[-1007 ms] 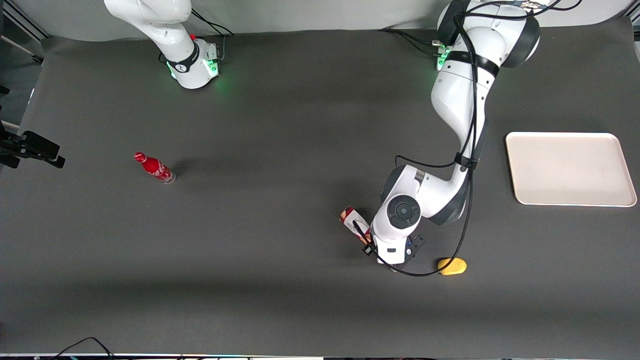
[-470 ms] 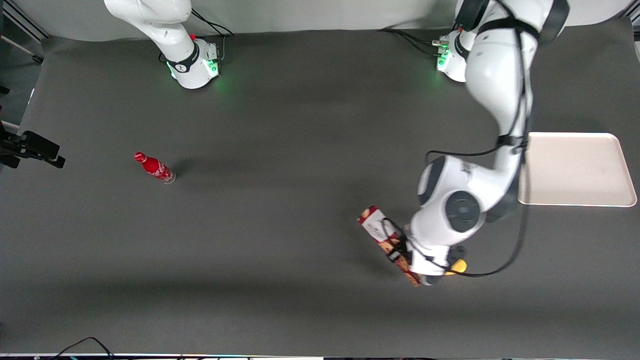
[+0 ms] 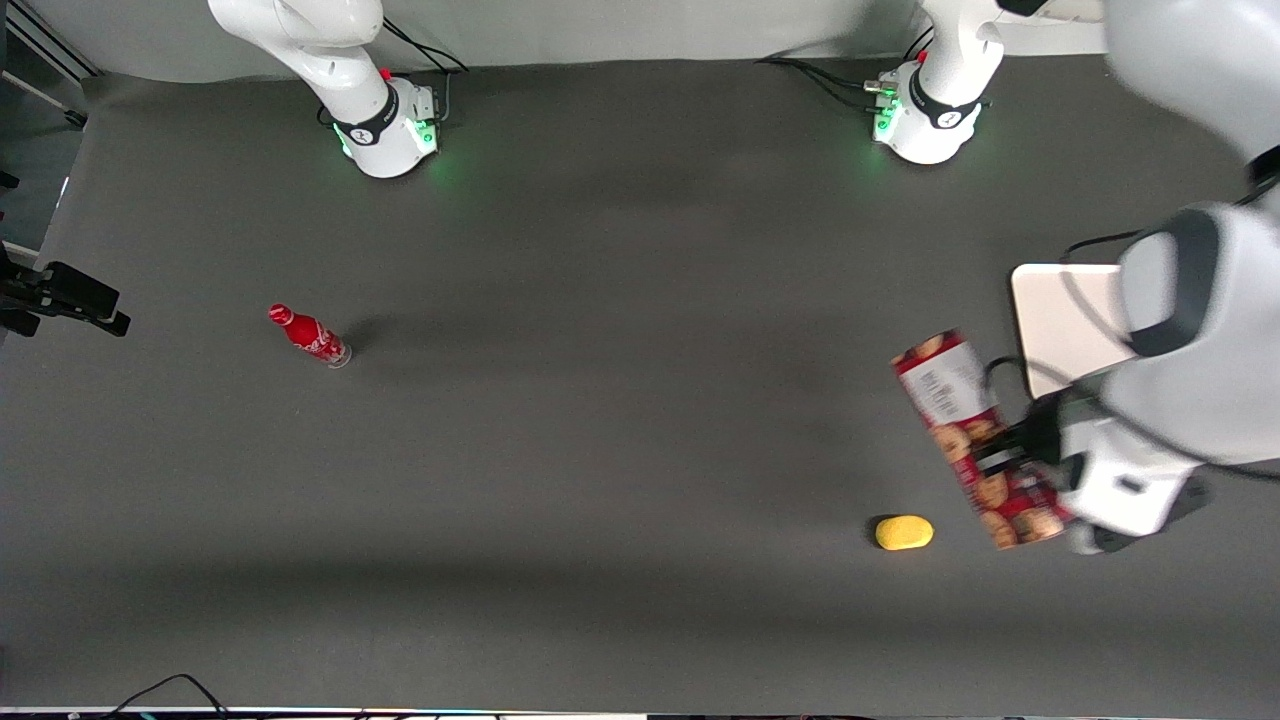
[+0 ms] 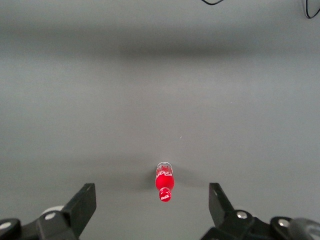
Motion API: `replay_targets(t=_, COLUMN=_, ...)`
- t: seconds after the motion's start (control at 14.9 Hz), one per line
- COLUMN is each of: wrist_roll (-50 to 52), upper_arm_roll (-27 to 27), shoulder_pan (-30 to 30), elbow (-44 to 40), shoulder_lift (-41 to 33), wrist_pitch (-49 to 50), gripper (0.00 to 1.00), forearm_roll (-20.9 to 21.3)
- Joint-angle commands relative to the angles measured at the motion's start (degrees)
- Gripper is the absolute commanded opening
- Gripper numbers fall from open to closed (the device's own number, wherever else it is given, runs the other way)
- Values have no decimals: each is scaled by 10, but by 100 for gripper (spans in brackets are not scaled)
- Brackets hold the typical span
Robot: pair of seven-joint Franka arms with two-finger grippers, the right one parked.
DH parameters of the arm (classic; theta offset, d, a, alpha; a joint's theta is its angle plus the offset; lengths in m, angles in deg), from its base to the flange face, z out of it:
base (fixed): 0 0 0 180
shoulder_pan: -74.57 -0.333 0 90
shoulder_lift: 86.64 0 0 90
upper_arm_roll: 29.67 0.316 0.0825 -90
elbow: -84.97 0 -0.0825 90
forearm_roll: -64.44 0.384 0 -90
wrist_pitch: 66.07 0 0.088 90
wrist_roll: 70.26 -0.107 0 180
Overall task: Place red cookie box on tray
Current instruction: 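Lift the box and carry it with the left gripper toward the white tray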
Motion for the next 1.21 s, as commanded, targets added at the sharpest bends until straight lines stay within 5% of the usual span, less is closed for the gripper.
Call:
replay_targets(t=0.0, wrist_roll=-166, upper_arm_roll=68, shoulder_pan=-24, elbow=-2, shoulder_lift=-61, wrist_pitch=108, gripper=0, forearm_roll=-7)
replay_targets(t=0.34, wrist_roll=-382, upper_arm_roll=175, shoulder_pan=-56, elbow=99, shoulder_lift=-147, wrist_pitch=103, gripper=0, forearm_roll=30)
replay_targets(t=0.6, wrist_roll=-499, upper_arm_roll=186, shoulder_pan=-136, elbow=181, shoulder_lift=-181, wrist_pitch=47, gripper=0, forearm_roll=66)
replay_targets(t=1.14, wrist_roll=-758, upper_arm_roll=248, shoulder_pan=-228, elbow=404, shoulder_lift=-186, wrist_pitch=-240, gripper=0, forearm_roll=62)
